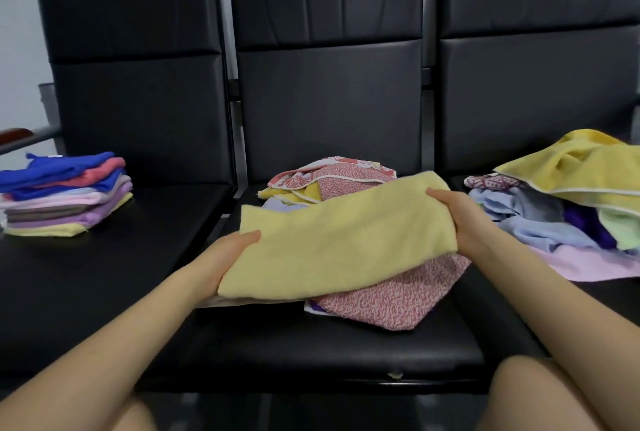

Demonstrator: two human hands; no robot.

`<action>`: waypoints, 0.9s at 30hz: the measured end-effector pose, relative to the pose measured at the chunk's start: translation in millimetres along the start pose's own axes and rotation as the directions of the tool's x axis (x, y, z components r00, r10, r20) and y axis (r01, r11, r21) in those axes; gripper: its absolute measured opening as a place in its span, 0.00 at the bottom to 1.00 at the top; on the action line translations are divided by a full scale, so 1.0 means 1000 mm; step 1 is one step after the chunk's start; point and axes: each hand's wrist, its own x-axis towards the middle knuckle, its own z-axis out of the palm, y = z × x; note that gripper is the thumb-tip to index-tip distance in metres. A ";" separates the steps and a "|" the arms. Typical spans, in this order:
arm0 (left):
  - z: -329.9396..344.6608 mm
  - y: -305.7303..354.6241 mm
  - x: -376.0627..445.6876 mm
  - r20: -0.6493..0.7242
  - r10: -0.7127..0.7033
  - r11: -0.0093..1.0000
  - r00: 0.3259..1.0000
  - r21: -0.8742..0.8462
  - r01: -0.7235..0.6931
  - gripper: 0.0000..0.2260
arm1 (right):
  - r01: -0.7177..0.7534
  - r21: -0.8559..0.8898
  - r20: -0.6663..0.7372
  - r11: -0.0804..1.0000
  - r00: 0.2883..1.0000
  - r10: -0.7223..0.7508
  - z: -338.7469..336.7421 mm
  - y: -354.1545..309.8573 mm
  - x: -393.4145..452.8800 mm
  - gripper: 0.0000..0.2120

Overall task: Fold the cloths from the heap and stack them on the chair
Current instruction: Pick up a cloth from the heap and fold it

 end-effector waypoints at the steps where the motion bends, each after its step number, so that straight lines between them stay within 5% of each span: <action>1: 0.000 -0.006 0.001 -0.023 -0.019 0.999 1.000 0.043 0.020 0.10 | 0.022 0.003 -0.015 1.000 1.000 -0.022 0.005 0.000 -0.001 0.08; 5: 0.001 -0.016 0.001 -0.112 -0.005 0.996 0.994 0.085 0.015 0.09 | 0.077 -0.001 -0.028 0.997 0.997 -0.077 0.038 0.002 -0.006 0.20; 10: -0.009 -0.022 0.021 -0.228 0.226 0.923 0.947 0.361 -0.133 0.11 | 0.236 -0.316 0.173 0.919 0.967 -0.188 0.089 0.016 -0.024 0.09; 14: 0.006 -0.006 0.003 -0.188 0.359 0.872 0.914 0.416 -0.257 0.13 | 0.149 -0.321 0.443 0.935 0.897 0.008 0.107 0.040 -0.038 0.09; 17: 0.024 0.003 -0.006 -0.196 0.406 0.855 0.893 0.426 -0.296 0.16 | 0.284 -0.318 0.394 0.904 0.907 -0.146 0.100 0.045 -0.031 0.08; 21: 0.054 0.006 -0.006 -0.147 0.280 0.893 0.949 0.402 -0.201 0.15 | 0.429 -0.544 0.191 0.722 0.900 -0.390 0.073 0.044 -0.009 0.06; 23: 0.065 0.009 -0.003 -0.137 0.195 0.907 0.971 0.401 -0.126 0.15 | 0.358 -0.625 0.181 0.693 0.931 -0.317 0.060 0.045 -0.006 0.08; 27: 0.074 0.008 0.002 -0.087 0.049 0.996 0.995 0.082 -0.042 0.19 | 0.292 -0.679 0.253 0.673 0.954 -0.159 0.052 0.048 -0.008 0.08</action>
